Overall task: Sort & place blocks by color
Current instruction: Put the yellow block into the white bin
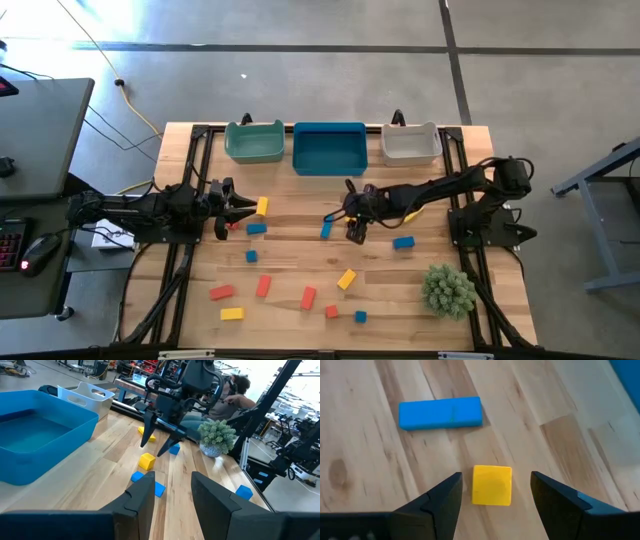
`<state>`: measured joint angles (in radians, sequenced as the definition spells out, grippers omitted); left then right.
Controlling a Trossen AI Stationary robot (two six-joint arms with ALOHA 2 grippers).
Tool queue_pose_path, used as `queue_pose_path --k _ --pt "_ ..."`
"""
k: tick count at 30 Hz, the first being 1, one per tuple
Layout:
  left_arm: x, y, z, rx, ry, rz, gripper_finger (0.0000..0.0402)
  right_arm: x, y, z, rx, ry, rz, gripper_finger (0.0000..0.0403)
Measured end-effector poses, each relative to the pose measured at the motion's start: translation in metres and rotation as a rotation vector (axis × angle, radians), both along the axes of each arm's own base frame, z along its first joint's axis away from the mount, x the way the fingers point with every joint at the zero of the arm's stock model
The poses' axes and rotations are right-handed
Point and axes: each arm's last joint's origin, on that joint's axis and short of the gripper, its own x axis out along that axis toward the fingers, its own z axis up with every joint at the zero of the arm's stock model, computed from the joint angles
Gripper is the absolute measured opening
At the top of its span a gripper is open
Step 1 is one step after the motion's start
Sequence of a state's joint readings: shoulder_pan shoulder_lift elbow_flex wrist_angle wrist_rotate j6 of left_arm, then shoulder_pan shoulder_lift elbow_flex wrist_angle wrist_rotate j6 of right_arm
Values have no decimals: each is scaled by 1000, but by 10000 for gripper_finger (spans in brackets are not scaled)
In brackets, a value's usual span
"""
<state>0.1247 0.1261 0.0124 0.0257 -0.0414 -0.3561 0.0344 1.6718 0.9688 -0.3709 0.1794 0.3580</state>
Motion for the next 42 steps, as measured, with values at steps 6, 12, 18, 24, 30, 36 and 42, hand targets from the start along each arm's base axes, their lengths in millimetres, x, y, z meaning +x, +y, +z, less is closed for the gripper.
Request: queue_pose_path --k 6,12,18,24,30,36,42 --pt "0 0 0 0 2 0 117 0 -1 -1 -8 2 -2 224" --pt "0 0 -1 -1 7 0 117 3 0 -18 -5 58 -7 224" --pt "0 0 -1 -1 8 0 117 6 0 -30 8 80 -45 224" --pt "0 0 -1 -1 8 0 117 7 0 -35 20 88 -69 213" --pt "0 0 -1 -78 -6 8 117 7 0 -35 42 87 -80 126" --pt "0 0 -1 -102 -10 10 117 7 1 -35 69 81 -91 106" --pt "0 0 -1 -103 -10 10 117 14 1 -27 90 63 -90 106"
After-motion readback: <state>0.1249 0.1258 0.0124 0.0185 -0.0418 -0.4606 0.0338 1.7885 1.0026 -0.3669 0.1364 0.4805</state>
